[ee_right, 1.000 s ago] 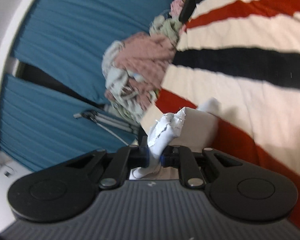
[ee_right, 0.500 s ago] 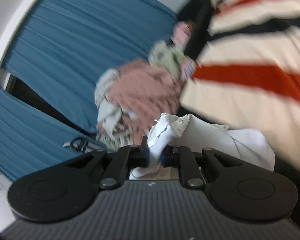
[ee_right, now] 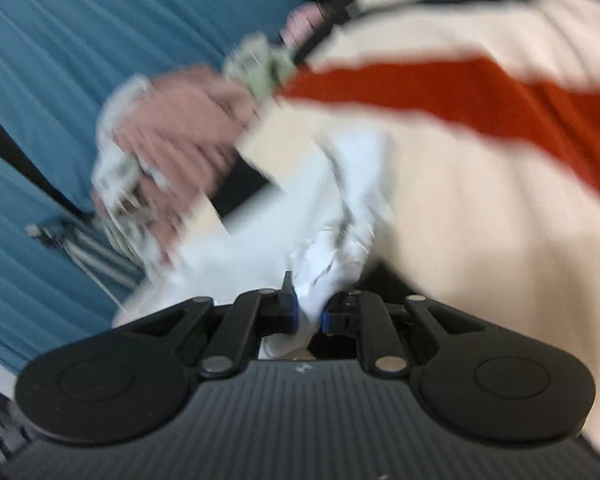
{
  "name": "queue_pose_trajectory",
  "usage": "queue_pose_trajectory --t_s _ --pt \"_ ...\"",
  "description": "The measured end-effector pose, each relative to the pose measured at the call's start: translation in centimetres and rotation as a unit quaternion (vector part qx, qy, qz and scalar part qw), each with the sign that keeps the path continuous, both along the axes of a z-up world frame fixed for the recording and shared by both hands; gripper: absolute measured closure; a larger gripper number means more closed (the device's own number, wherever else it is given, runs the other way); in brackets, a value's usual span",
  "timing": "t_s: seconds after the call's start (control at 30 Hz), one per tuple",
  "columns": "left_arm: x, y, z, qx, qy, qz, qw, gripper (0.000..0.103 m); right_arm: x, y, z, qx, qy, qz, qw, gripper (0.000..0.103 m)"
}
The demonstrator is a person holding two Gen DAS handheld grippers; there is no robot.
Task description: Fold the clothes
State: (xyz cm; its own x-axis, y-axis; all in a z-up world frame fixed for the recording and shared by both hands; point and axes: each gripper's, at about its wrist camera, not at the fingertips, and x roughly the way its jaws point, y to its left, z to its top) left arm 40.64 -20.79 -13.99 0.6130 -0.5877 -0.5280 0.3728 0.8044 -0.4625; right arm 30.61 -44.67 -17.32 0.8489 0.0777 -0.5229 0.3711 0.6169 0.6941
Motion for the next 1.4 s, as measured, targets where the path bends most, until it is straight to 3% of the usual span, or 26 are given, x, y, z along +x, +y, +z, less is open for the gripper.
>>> queue_pose_trajectory --t_s 0.13,0.23,0.37,0.5,0.57,0.63,0.67,0.73,0.83,1.07,1.23,1.4 --pt "-1.8 -0.7 0.5 0.068 -0.008 -0.02 0.9975 0.079 -1.8 1.6 -0.3 0.004 0.06 0.02 0.998 0.086" --pt "-3.9 -0.7 2.9 0.092 -0.021 -0.017 0.9954 0.079 -3.4 2.9 2.9 -0.033 0.082 0.04 0.995 0.086" --pt "-7.0 0.0 7.9 0.093 -0.044 -0.022 0.9945 0.076 -6.3 4.3 8.5 -0.084 0.062 0.064 0.992 0.086" --pt "-12.5 1.2 13.8 0.102 -0.093 -0.029 0.99 0.053 -10.0 5.8 14.0 -0.123 0.024 0.08 0.989 0.084" --pt "-15.5 1.7 16.4 0.109 -0.115 -0.027 0.987 0.044 -12.1 7.0 16.8 -0.148 0.006 0.087 0.985 0.067" --pt "-18.4 2.3 18.9 0.116 -0.136 -0.026 0.9836 0.027 -13.2 8.1 19.1 -0.169 -0.013 0.084 0.982 0.019" --pt "-19.8 2.6 20.2 0.119 -0.147 -0.025 0.9817 0.02 -14.2 8.6 20.2 -0.176 -0.025 0.08 0.981 0.015" --pt "-22.8 3.1 22.7 0.126 -0.168 -0.023 0.9775 0.004 -16.1 9.6 21.8 -0.188 -0.042 0.08 0.978 0.017" --pt "-26.3 4.2 24.9 0.123 -0.188 -0.013 0.9743 0.0 -18.8 10.9 23.3 -0.209 -0.053 0.084 0.973 0.017" --pt "-33.7 6.5 26.2 0.126 -0.222 -0.007 0.9668 0.0 -24.4 13.7 24.3 -0.272 -0.071 0.073 0.957 0.017" --pt "-37.6 8.0 24.4 0.136 -0.248 0.011 0.9592 0.0 -26.7 15.6 22.6 -0.298 -0.084 0.06 0.949 0.017" --pt "-39.4 9.3 21.8 0.137 -0.25 0.024 0.9583 0.0 -27.7 17.5 20.2 -0.322 -0.094 0.048 0.941 0.017"
